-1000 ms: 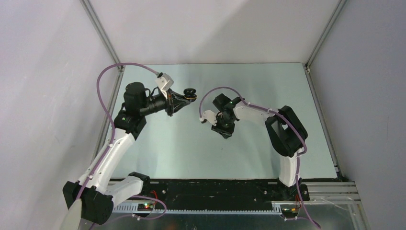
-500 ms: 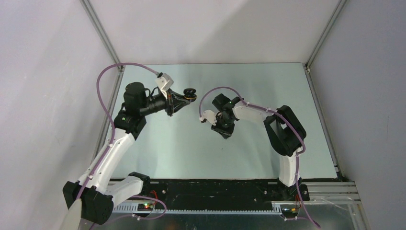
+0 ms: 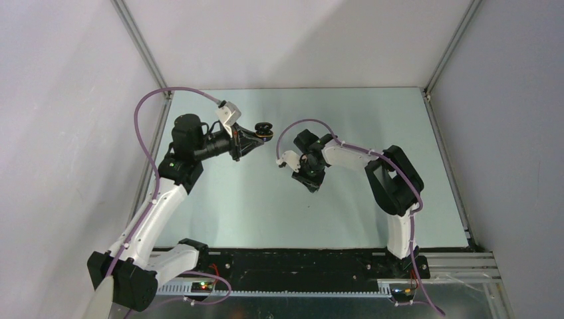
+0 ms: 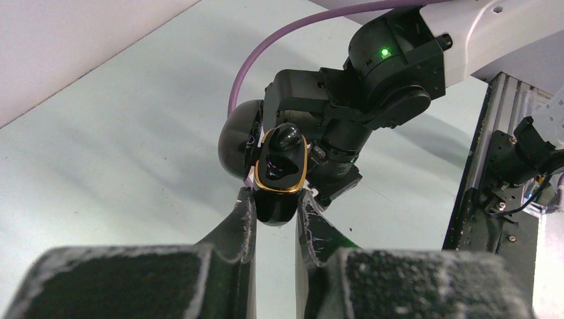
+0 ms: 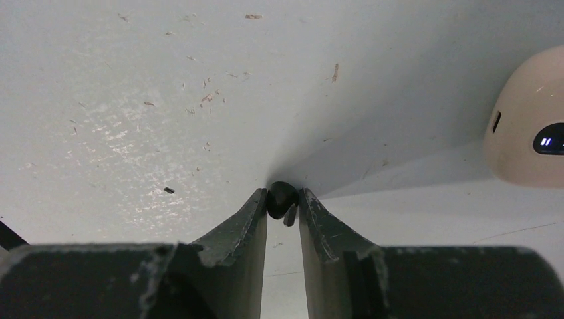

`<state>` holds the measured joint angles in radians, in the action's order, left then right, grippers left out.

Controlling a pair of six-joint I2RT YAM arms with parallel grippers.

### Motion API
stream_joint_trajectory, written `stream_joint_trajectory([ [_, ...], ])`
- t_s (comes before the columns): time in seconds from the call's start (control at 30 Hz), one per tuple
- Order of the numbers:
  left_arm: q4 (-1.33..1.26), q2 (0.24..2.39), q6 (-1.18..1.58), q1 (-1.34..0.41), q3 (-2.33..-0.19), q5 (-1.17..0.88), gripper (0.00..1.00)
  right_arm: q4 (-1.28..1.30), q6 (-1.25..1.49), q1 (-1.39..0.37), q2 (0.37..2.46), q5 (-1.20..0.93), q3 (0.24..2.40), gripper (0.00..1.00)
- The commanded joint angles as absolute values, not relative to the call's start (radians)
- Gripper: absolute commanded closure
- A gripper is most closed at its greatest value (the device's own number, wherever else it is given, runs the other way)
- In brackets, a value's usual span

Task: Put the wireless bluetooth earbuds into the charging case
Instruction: Pick up the earbud from the center of the board.

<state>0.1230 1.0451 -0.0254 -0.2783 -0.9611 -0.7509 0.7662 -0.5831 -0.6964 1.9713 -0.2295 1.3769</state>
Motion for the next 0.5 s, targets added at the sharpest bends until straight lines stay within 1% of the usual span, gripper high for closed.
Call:
stream_joint_trajectory([
  [0.0, 0.111, 1.032, -0.023, -0.27, -0.962, -0.753, 1.0, 0.763, -0.552, -0.701, 2.016, -0.233, 1.382, 0.75],
  [0.1, 0.11, 1.033, -0.023, -0.27, -0.961, -0.755, 1.0, 0.764, -0.545, -0.7, 2.018, -0.246, 1.385, 0.81],
  [0.13, 0.11, 1.033, -0.024, -0.27, -0.959, -0.755, 1.0, 0.764, -0.542, -0.699, 2.017, -0.249, 1.388, 0.85],
  [0.23, 0.112, 1.038, -0.031, -0.27, -0.959, -0.757, 1.0, 0.755, -0.526, -0.69, 1.994, -0.287, 1.389, 0.92],
  [0.27, 0.112, 1.043, -0.038, -0.27, -0.964, -0.763, 1.0, 0.753, -0.524, -0.674, 1.965, -0.3, 1.388, 0.96],
  [0.33, 0.113, 1.056, -0.054, -0.27, -0.977, -0.785, 1.0, 0.753, -0.517, -0.638, 1.898, -0.36, 1.387, 1.0],
  [0.37, 0.114, 1.064, -0.065, -0.27, -0.985, -0.797, 1.0, 0.756, -0.518, -0.623, 1.835, -0.419, 1.387, 1.0],
  [0.43, 0.114, 1.091, -0.075, -0.272, -1.012, -0.845, 1.0, 0.758, -0.525, -0.532, 1.73, -0.535, 1.387, 1.0],
  [0.47, 0.114, 1.115, -0.077, -0.273, -1.033, -0.874, 1.0, 0.756, -0.53, -0.505, 1.689, -0.649, 1.387, 1.0],
])
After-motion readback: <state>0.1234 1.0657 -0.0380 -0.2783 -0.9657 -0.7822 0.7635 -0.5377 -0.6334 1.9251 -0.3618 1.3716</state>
